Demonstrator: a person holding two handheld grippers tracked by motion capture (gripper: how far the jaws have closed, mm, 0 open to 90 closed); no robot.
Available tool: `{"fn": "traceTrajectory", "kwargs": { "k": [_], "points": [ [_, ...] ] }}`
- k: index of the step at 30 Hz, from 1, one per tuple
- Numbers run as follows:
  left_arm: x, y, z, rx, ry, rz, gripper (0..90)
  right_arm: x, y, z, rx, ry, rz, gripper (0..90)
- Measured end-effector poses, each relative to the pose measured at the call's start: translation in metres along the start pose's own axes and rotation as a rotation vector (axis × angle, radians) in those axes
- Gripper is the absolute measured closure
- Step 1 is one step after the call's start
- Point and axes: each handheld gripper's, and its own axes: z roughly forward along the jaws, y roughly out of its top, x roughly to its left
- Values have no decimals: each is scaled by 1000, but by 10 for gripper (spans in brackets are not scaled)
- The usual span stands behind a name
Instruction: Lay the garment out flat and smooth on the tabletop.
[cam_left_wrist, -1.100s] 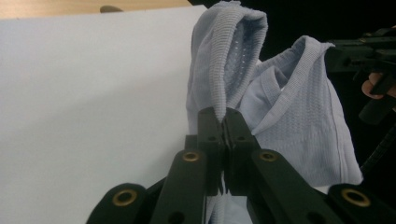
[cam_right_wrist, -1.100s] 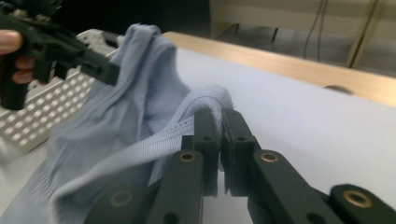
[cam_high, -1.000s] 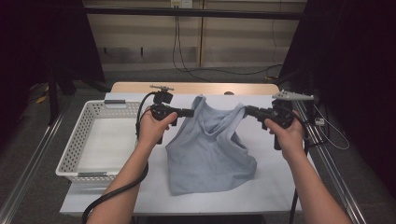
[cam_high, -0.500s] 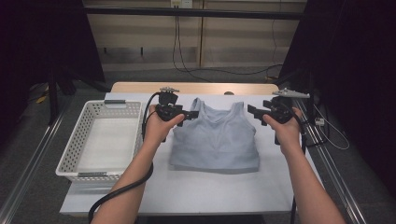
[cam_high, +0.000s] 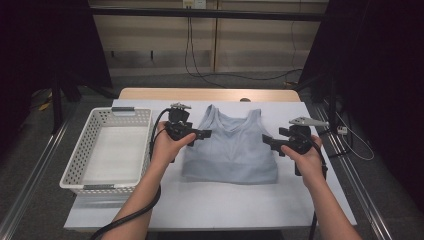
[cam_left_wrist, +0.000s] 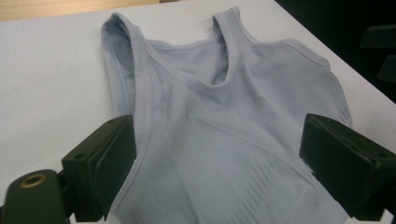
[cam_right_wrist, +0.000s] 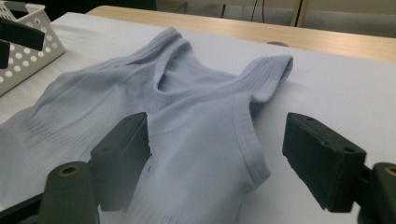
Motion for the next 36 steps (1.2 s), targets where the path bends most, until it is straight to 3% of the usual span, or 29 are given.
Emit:
{"fn": "traceTrajectory", "kwargs": {
  "k": [16, 29, 32, 36],
  "points": [
    [-4, -25, -2, 28, 11, 22, 95, 4, -43, -9, 29, 35, 16, 193],
    [-5, -36, -4, 42, 18, 32, 90, 8, -64, -15, 63, 10, -5, 170],
    [-4, -38, -6, 39, 21, 32, 89, 8, -68, -19, 70, -9, -13, 184],
    [-5, -40, -7, 41, 25, 36, 89, 4, -75, -27, 80, -28, -12, 339]
  ]
}}
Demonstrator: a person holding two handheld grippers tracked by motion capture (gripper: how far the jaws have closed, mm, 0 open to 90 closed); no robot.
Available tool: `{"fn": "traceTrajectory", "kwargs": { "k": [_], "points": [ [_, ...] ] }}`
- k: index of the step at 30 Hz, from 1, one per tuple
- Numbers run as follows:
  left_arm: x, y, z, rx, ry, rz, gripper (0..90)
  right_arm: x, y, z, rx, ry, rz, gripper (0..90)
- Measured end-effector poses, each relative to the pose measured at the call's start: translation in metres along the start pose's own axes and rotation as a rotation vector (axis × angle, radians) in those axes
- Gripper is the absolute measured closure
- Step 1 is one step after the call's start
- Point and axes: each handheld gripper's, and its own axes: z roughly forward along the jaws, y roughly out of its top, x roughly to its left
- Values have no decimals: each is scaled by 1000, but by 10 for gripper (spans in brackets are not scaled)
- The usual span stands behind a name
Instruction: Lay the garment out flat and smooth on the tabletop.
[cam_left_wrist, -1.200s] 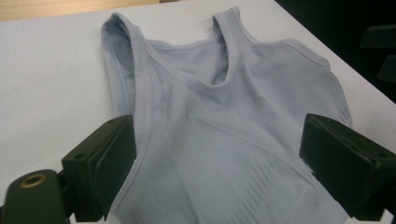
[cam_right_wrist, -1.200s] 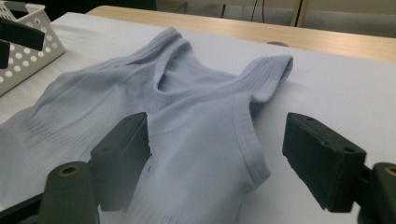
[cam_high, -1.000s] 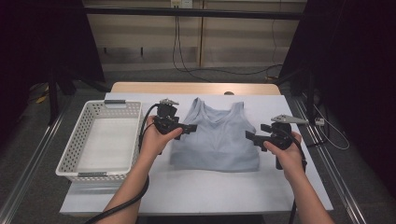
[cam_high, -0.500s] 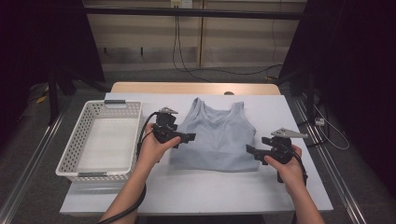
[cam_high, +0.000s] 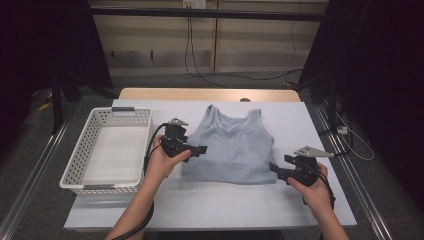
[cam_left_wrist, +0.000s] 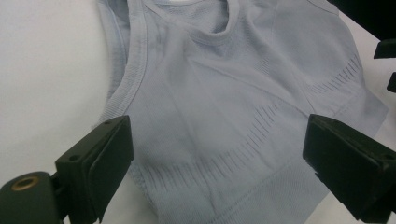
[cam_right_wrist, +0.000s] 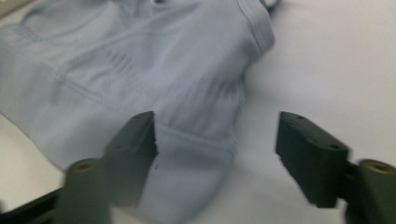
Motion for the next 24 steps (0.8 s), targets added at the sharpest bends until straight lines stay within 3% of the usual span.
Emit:
{"fn": "traceTrajectory", "kwargs": {
  "k": [5, 9, 14, 17, 20, 24],
  "points": [
    [-2, -2, 0, -6, 11, -7, 89, -4, -11, -2, 17, 14, 40, 461],
    [-4, -4, 1, -1, 14, 9, 89, -2, -13, 5, 52, 31, 34, 511],
    [-2, -7, 1, 6, 24, 6, 89, 6, -16, 15, 119, 3, 0, 578],
    [-1, -8, 0, 0, 29, -3, 89, 9, -16, 16, 122, -12, -7, 665],
    [0, -9, -1, 2, 28, -8, 89, 9, -16, 17, 118, 8, 8, 778],
    [0, -9, -1, 4, 26, -9, 90, 9, -14, 15, 118, 18, 3, 838]
  ]
}}
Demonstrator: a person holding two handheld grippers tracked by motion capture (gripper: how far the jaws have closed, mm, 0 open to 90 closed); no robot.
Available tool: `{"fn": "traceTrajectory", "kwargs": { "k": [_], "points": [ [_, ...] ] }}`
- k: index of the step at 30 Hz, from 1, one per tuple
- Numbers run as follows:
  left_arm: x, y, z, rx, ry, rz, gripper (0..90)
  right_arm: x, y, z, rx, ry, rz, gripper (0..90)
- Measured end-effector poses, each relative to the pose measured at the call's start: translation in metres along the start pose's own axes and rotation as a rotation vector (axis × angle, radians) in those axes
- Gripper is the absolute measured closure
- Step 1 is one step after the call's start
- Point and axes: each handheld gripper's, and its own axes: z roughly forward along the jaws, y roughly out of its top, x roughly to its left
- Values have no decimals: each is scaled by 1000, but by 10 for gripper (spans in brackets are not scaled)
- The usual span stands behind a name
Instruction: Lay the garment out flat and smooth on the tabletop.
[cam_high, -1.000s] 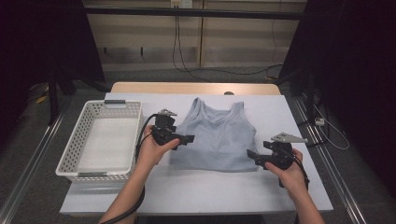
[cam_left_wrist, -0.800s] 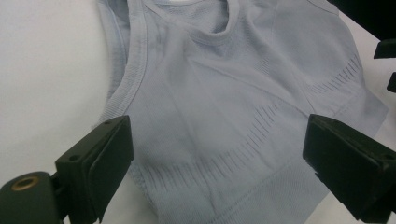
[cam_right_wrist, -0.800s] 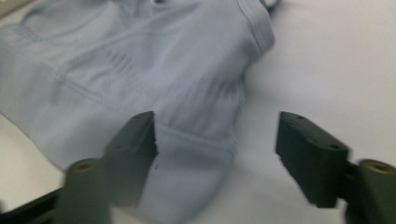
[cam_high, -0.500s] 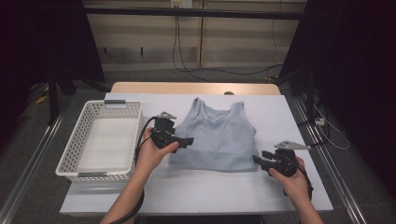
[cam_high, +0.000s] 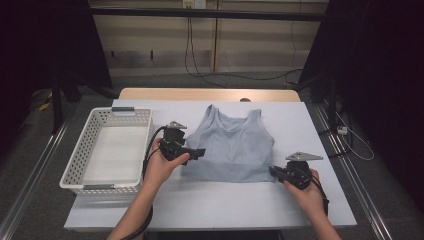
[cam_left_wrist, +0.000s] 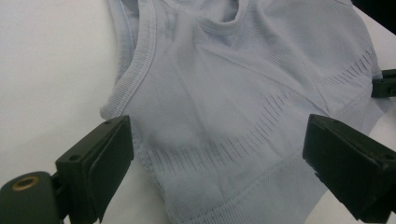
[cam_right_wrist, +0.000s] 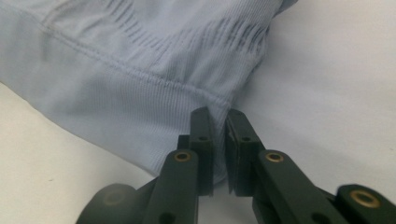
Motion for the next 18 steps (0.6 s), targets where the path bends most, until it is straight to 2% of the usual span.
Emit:
{"fn": "traceTrajectory", "kwargs": {
  "k": [3, 7, 12, 15, 18],
  "points": [
    [0, -1, 0, -4, 7, 2, 92, -3, 3, -8, -29, 20, 30, 845],
    [1, -2, 0, 5, 8, 3, 92, -10, 7, -26, -100, 61, 76, 850],
    [0, -5, 0, 14, 7, -8, 96, -12, 10, -43, -156, 76, 96, 854],
    [-3, -9, 1, 41, -5, -2, 96, -10, 10, -45, -143, 58, 73, 854],
    [-7, -14, 4, 63, -13, 9, 100, -12, 7, -41, -121, 53, 82, 854]
  ]
}}
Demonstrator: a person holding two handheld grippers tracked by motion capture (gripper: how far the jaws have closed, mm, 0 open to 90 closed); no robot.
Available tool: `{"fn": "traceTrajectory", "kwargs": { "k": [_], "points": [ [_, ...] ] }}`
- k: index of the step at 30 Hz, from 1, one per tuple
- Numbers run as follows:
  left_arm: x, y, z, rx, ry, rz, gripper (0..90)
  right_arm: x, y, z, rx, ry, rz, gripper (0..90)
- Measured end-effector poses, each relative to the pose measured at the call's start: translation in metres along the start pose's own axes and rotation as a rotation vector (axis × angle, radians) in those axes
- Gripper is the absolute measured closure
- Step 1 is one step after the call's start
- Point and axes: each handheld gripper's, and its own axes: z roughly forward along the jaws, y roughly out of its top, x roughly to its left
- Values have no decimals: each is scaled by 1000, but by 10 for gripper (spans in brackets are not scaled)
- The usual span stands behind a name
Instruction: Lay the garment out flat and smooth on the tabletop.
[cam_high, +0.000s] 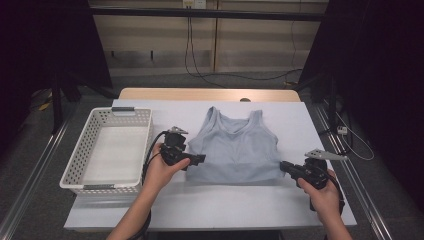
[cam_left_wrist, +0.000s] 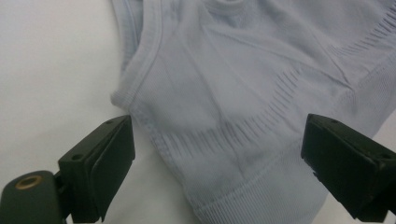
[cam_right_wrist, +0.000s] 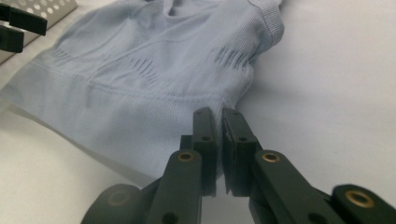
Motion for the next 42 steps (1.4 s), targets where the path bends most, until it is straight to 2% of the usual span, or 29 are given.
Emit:
{"fn": "traceTrajectory", "kwargs": {
  "k": [3, 8, 13, 20, 24, 29, 35, 40, 42],
  "points": [
    [-1, -3, 2, 13, -5, 5, 100, -2, -3, -2, 8, -1, 1, 854],
    [0, -10, 1, 1, 21, 0, 130, -8, -10, -4, 14, -16, 7, 854],
    [3, -19, 1, 3, 39, -34, 197, -8, -14, -5, 12, -17, 5, 852],
    [5, -26, 3, 32, 2, -47, 341, -10, -20, 0, 28, -30, 13, 847],
    [5, -28, 7, 48, -16, -48, 402, -8, -21, 2, 48, -52, -15, 846],
    [3, -28, 11, 65, -38, -71, 511, -8, -23, 4, 63, -62, -37, 842],
    [1, -27, 13, 89, -43, -58, 661, -9, -24, 4, 65, -63, -33, 815],
    [-1, -24, 12, 107, -40, -46, 788, -8, -24, 4, 71, -76, -52, 775],
    [-1, -23, 9, 98, -45, -52, 832, -8, -23, 4, 65, -79, -57, 763]
  ]
}}
